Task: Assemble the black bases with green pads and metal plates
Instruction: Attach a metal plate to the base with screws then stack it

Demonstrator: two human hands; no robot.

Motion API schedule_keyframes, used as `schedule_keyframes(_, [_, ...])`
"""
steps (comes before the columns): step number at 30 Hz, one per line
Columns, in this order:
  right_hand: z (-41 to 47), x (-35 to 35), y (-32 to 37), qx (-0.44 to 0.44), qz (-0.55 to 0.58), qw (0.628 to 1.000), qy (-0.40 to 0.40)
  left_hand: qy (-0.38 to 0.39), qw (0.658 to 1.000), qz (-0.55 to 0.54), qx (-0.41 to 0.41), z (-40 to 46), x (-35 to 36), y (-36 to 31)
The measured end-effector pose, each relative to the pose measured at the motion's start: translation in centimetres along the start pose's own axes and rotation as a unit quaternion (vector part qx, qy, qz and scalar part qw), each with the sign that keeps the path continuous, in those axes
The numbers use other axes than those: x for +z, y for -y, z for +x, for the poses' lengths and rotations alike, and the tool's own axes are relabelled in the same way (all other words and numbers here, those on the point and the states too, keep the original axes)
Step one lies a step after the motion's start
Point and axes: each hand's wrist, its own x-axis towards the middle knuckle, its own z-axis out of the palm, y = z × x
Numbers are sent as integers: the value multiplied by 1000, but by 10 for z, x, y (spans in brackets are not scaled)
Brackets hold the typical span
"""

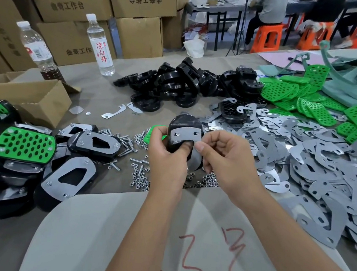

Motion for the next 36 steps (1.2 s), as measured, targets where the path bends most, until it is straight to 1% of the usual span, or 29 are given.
schedule_keyframes(5, [0,0,-2,7,-4,1000,-2,-33,999,-28,-22,1,2,1])
schedule_keyframes(11, [3,-3,-4,24,-7,1000,-3,-30,999,-18,-22,-1,0,-3])
schedule_keyframes(14, [2,-5,-5,35,-11,999,-25,-16,999,-14,-27,0,2,-6])
schedule_keyframes(18, [3,-6,-7,63,1,995,-78,-16,997,-45,-54,-2,5,-11])
schedule_keyframes(19, [4,-7,-7,71,-2,995,-69,-14,997,-51,-62,-2,5,-12])
schedule_keyframes(22, [4,-9,-4,61,-27,998,16,3,991,-77,-111,-4,5,-14])
schedule_keyframes(23, [3,-9,-4,52,-39,997,30,11,987,-88,-131,-5,4,-15])
schedule_keyframes(25, [4,-10,-1,44,-65,996,37,30,984,-90,-153,-6,5,-17])
schedule_keyframes(27, [4,-11,1,45,-82,995,34,36,986,-69,-148,-7,6,-16])
schedule_keyframes(30, [3,-13,2,55,-77,994,48,3,990,-45,-137,-6,5,-16])
schedule_keyframes(33, [1,-13,2,97,-32,989,103,3,982,-99,-158,-4,2,-17])
schedule_keyframes(36, [1,-14,3,106,-45,986,118,0,976,-120,-184,-4,0,-19])
